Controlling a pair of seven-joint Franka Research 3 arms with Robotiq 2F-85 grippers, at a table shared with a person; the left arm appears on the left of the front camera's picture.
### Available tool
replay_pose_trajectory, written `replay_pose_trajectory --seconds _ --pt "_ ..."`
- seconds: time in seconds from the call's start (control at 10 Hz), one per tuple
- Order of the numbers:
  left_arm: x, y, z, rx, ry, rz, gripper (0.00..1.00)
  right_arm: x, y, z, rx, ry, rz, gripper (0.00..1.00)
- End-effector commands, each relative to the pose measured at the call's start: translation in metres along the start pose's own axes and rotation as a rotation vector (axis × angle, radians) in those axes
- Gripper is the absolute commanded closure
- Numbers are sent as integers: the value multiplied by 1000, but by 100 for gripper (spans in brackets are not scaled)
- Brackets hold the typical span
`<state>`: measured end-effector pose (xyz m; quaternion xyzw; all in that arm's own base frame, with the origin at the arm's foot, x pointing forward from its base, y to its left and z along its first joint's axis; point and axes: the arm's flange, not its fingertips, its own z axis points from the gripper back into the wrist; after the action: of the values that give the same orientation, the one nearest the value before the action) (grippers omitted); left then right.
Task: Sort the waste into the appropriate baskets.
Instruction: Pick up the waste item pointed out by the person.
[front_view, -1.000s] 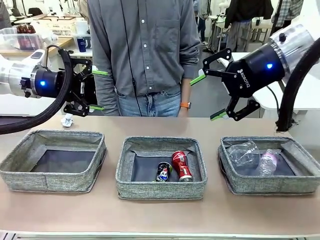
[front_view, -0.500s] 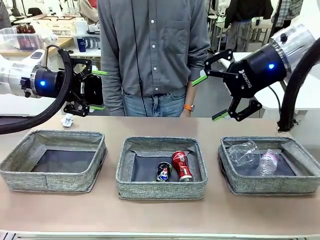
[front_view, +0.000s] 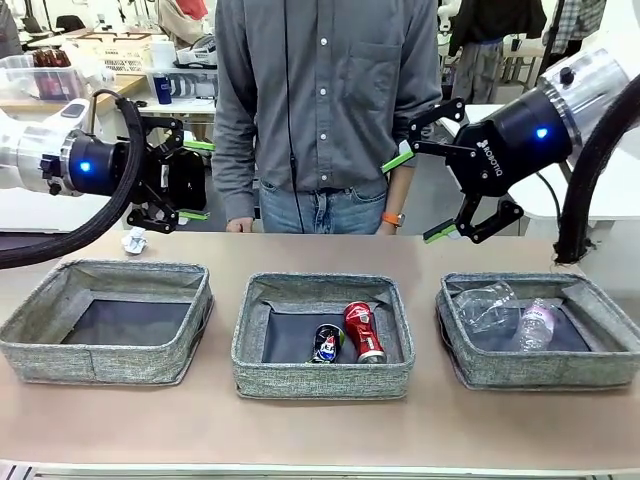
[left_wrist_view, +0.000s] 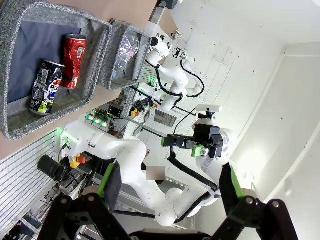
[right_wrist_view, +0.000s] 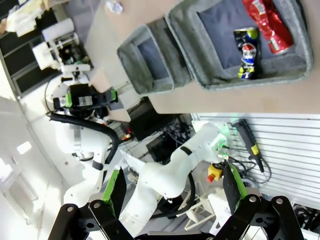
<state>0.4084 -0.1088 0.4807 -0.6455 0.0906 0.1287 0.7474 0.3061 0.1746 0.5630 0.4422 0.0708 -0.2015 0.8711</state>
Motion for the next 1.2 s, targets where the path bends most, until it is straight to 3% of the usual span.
replay_pose_trajectory --seconds 0.0,1.1 --pt "-3 -2 2 8 11 9 0 2 2 2 1 4 30 0" --pt "-3 -2 2 8 11 9 0 2 2 2 1 4 30 0"
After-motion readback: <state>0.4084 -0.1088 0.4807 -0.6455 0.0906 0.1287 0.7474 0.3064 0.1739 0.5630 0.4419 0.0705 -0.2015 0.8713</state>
